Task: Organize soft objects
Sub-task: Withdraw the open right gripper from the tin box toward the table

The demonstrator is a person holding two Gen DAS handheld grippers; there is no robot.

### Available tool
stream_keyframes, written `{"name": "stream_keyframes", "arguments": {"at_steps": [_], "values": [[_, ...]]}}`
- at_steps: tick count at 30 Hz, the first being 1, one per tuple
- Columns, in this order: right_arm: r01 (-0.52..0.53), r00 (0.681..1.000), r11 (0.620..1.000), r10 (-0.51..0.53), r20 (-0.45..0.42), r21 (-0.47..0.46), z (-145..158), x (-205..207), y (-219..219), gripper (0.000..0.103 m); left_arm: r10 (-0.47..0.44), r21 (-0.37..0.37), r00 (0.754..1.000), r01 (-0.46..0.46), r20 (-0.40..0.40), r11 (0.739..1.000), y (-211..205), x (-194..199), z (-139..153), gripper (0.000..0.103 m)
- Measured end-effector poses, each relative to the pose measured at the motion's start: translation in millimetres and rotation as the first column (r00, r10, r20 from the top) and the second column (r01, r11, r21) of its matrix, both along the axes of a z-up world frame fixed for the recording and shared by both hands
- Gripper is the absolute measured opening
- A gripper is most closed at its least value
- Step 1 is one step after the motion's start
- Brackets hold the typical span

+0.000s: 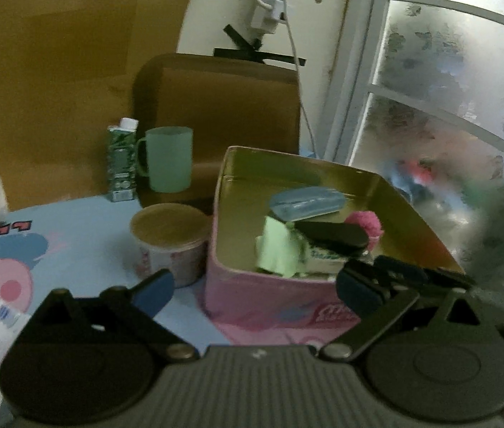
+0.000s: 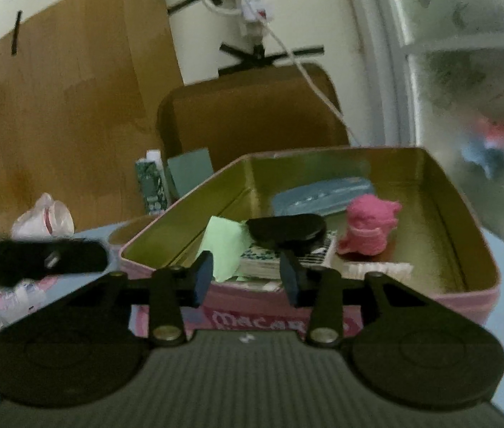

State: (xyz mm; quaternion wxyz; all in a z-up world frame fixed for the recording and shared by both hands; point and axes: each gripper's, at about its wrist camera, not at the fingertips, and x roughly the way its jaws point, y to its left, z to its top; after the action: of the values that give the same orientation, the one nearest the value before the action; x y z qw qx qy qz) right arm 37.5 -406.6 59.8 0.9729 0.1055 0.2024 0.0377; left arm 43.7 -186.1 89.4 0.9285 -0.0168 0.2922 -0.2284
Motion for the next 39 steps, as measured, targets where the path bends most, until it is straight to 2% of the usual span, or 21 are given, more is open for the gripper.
{"name": "stream_keyframes", "arguments": {"at_steps": [5, 7, 9, 11, 13, 15, 19, 23, 26, 28, 32, 34, 37, 39], "values": [[0.000, 0.985, 0.994, 0.018, -0.169, 0.105, 2.0, 41.6, -20.4, 0.045, 0.025, 0.002, 1.000, -0.025, 0.008, 1.000, 14.0, -4.8, -0.1, 0.102], [0.010, 0.977, 0.994, 0.014, -0.214, 0.112, 1.0, 56.1, -25.4, 0.045, 0.036, 0.004, 0.999, -0.036, 0.017, 0.999, 17.9, -7.4, 0.4, 0.102], [0.056, 0.973, 0.996, -0.038, -0.228, 0.073, 2.7, 66.4, -27.6, 0.045, 0.044, 0.004, 0.999, -0.044, 0.019, 0.999, 22.1, -8.4, 0.1, 0.102], [0.122, 0.973, 0.992, -0.114, -0.202, 0.030, 6.2, 68.2, -29.3, 0.045, 0.052, 0.004, 0.999, -0.052, 0.017, 0.999, 26.1, -9.1, -1.3, 0.102], [0.162, 0.977, 0.987, -0.158, -0.141, 0.019, 9.9, 59.5, -28.3, 0.048, 0.061, 0.004, 0.998, -0.061, 0.011, 0.998, 31.3, -9.3, -3.8, 0.102], [0.165, 0.985, 0.985, -0.163, -0.058, 0.040, 13.1, 42.9, -21.5, 0.056, 0.071, 0.003, 0.997, -0.071, 0.003, 0.997, 36.7, -8.8, -7.3, 0.102], [0.151, 0.985, 0.988, -0.151, 0.083, 0.009, 11.1, 13.2, 7.6, 0.057, 0.084, -0.007, 0.996, -0.084, -0.024, 0.996, 47.7, -9.9, -18.1, 0.102], [0.123, 0.980, 0.992, -0.120, 0.160, -0.006, 0.8, -23.0, 33.7, 0.057, 0.077, 0.024, 0.997, -0.077, -0.020, 0.997, 53.4, -21.1, -33.5, 0.102], [0.091, 0.983, 0.995, -0.083, 0.163, -0.042, -11.3, -50.4, 54.9, 0.057, 0.062, 0.034, 0.998, -0.061, -0.028, 0.998, 59.9, -32.9, -47.2, 0.102], [0.067, 0.987, 0.996, -0.056, 0.149, -0.067, -20.1, -55.0, 67.0, 0.057, 0.055, 0.036, 0.998, -0.054, -0.036, 0.998, 67.1, -40.4, -55.6, 0.102], [-0.016, 0.997, 0.994, 0.024, 0.073, -0.110, -36.4, -58.4, 88.6, 0.057, 0.043, 0.042, 0.999, -0.041, -0.032, 0.998, 90.5, -61.4, -68.5, 0.102], [-0.081, 0.996, 0.992, 0.083, 0.017, -0.101, -39.1, -50.7, 98.1, 0.057, 0.051, 0.030, 0.998, -0.050, -0.022, 0.998, 107.4, -71.2, -69.7, 0.102], [-0.193, 0.981, 0.979, 0.190, -0.049, -0.063, -41.0, -38.0, 118.6, 0.057, 0.122, 0.013, 0.993, -0.122, 0.008, 0.992, 139.2, -83.8, -66.2, 0.102], [-0.265, 0.962, 0.964, 0.261, -0.084, -0.030, -41.8, -30.2, 135.0, 0.057, 0.200, -0.016, 0.980, -0.200, 0.011, 0.980, 165.1, -88.4, -64.1, 0.102]]}}
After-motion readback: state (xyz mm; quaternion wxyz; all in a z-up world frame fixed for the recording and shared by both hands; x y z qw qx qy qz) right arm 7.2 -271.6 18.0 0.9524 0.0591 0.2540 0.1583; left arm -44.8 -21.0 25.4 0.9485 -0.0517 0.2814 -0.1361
